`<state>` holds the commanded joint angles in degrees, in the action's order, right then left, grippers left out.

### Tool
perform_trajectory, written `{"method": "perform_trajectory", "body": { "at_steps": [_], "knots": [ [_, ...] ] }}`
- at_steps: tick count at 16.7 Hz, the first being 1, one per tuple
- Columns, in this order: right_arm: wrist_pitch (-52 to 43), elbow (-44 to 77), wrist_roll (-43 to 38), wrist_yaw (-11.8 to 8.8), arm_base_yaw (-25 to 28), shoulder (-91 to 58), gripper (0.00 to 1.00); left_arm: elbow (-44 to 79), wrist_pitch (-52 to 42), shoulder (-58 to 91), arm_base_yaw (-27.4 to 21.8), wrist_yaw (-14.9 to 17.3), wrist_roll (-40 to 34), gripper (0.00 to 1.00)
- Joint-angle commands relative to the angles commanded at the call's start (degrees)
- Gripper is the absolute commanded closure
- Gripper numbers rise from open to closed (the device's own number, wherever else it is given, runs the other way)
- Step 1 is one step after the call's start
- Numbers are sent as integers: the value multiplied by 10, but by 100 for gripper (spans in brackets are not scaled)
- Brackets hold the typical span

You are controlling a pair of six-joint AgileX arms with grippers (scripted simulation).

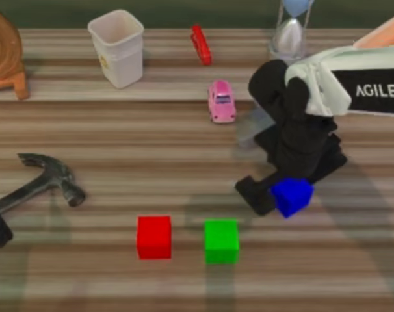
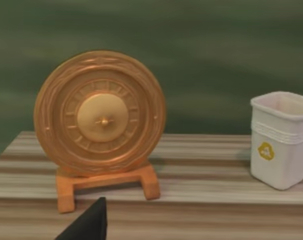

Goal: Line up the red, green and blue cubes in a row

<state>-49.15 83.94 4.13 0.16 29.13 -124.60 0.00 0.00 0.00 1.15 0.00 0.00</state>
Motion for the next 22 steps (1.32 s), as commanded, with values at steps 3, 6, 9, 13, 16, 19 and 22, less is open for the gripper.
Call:
{"method": "perform_trajectory", "body": {
  "at_steps": [3,6,9,13,16,19,22],
  "knots": [
    [27,-17,0,0,0,-11,0,0,0,0,0,0,0,0],
    [27,-17,0,0,0,-11,0,0,0,0,0,0,0,0],
    [27,-17,0,0,0,-11,23,0,0,0,0,0,0,0],
    [27,-17,0,0,0,-11,53,0,0,0,0,0,0,0],
    [27,-17,0,0,0,-11,75,0,0,0,0,0,0,0],
    [27,-17,0,0,0,-11,98,0,0,0,0,0,0,0],
    [27,-17,0,0,0,-11,100,0,0,0,0,0,0,0]
  ]
}}
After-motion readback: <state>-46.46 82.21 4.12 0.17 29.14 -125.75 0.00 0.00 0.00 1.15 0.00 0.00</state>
